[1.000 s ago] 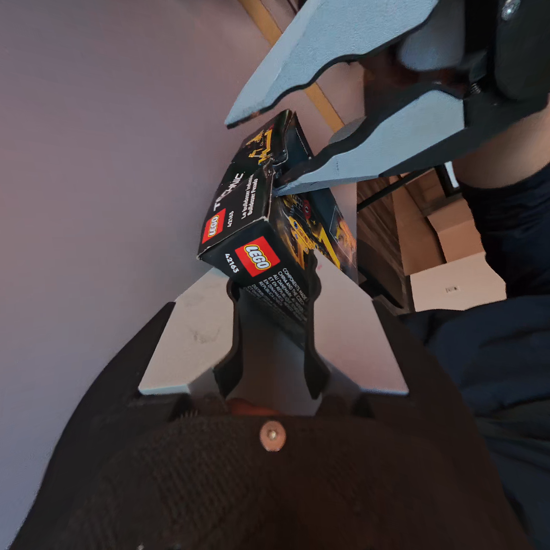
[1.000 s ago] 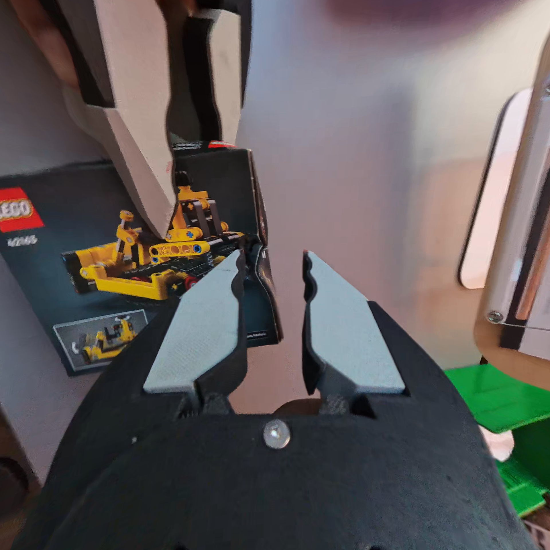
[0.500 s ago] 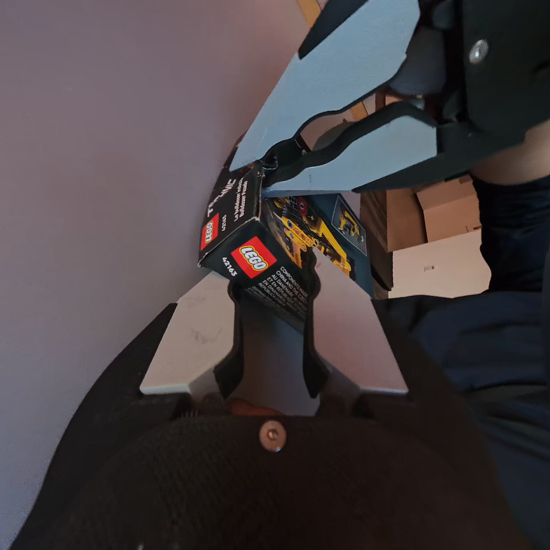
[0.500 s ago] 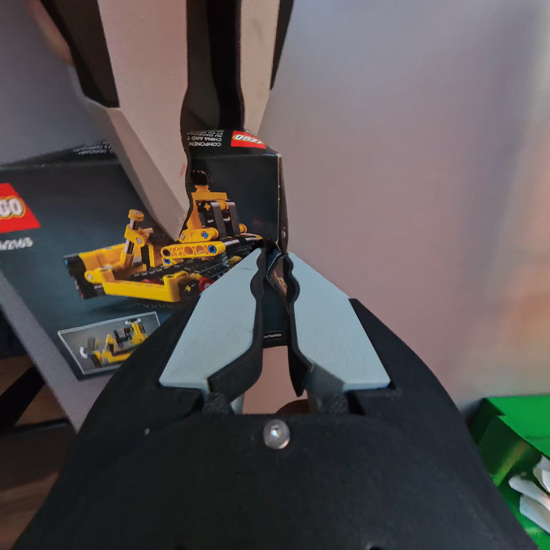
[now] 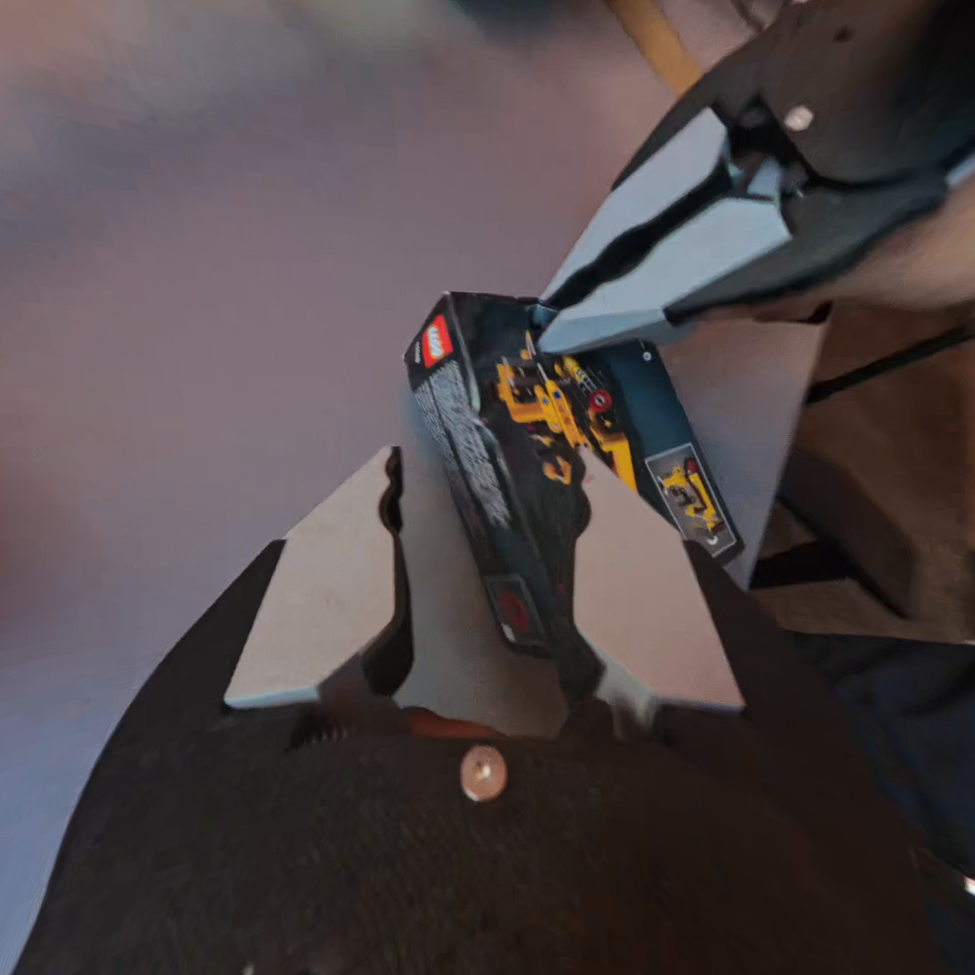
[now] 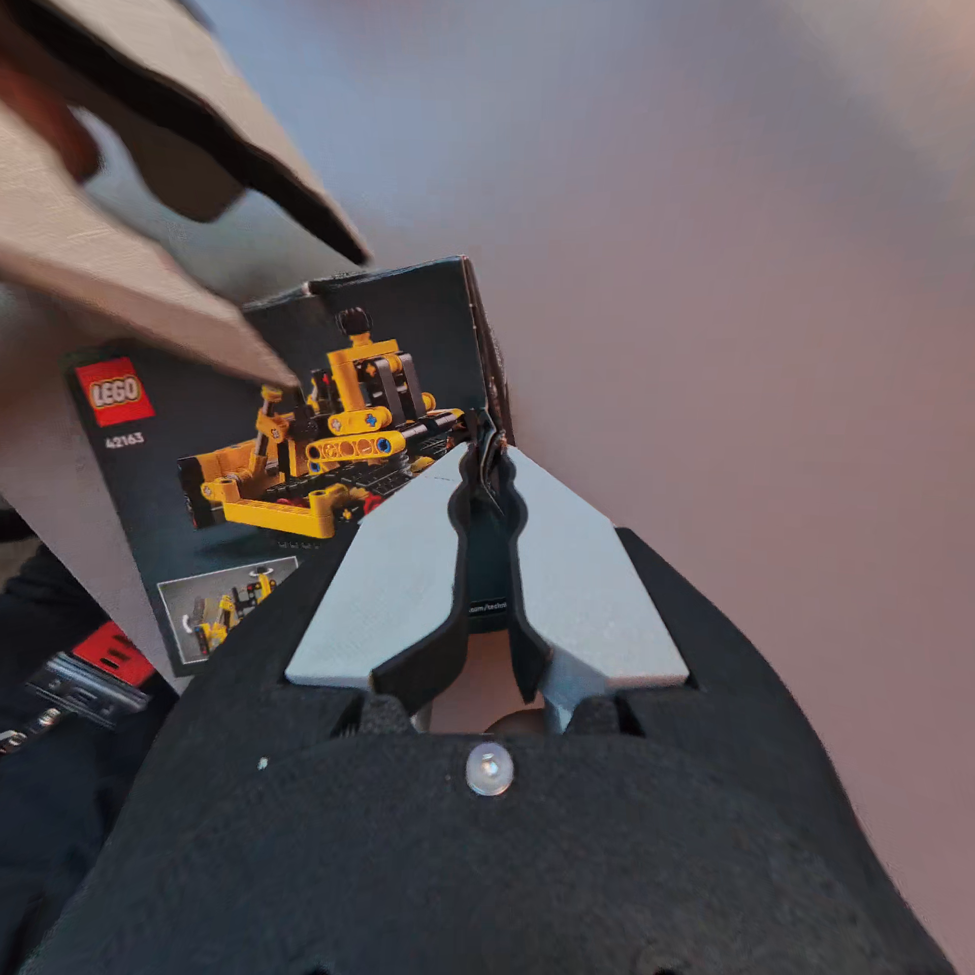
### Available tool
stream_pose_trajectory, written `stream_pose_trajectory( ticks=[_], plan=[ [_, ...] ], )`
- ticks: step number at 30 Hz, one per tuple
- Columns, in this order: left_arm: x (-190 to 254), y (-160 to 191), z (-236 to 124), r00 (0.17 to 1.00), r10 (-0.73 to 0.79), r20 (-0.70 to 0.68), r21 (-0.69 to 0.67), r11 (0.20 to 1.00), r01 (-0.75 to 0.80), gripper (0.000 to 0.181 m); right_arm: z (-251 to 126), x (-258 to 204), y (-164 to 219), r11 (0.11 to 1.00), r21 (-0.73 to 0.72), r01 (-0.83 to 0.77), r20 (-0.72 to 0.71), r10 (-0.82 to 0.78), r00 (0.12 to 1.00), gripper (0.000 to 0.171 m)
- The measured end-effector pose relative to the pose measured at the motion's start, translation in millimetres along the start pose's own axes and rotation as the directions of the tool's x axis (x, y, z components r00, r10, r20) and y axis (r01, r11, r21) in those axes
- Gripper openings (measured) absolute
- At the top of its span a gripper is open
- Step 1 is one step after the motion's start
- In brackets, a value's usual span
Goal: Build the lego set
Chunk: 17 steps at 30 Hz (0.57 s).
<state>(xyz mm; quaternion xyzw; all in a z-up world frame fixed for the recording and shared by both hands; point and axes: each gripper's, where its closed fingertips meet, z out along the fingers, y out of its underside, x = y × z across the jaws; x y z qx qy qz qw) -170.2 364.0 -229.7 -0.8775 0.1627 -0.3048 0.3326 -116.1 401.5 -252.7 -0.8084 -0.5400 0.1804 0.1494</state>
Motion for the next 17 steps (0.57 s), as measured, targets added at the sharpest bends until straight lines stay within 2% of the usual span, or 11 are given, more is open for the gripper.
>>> stream_pose_trajectory(
  ticks=[2, 4, 8, 12, 15, 17],
  plan=[
    [30.8, 1.4, -14.8, 0.976, 0.176, 0.129, -0.002, 0.984, -0.177, 0.072, -3.5, -0.5, 2.5, 0.995, 0.052, -0.082, 0.029, 0.080, 0.996, 0.005],
    [66.7, 10.8, -17.7, 0.932, 0.314, 0.183, -0.036, 0.949, -0.313, 0.080, -8.6, -7.4, 5.8, 0.985, 0.099, -0.142, 0.092, 0.133, 0.987, 0.008],
    [87.0, 51.7, -1.6, 0.856, 0.460, 0.237, -0.235, 0.882, -0.409, 0.089, -18.6, -20.5, 21.5, 0.957, 0.157, -0.244, 0.200, 0.211, 0.957, 0.009],
    [103.6, 61.3, -0.8, 0.848, 0.502, 0.171, -0.226, 0.857, -0.462, 0.063, -27.8, -28.5, 44.5, 0.942, 0.203, -0.266, 0.225, 0.219, 0.949, 0.010],
    [69.5, 50.4, -14.8, 0.807, 0.512, 0.295, -0.256, 0.856, -0.449, 0.044, -35.2, -45.0, 65.1, 0.934, 0.210, -0.290, 0.279, 0.227, 0.933, 0.012],
    [59.8, 47.9, -20.6, 0.835, 0.463, 0.299, -0.252, 0.882, -0.399, 0.044, -39.0, -54.6, 74.9, 0.926, 0.233, -0.296, 0.291, 0.224, 0.930, 0.015]
  ],
)
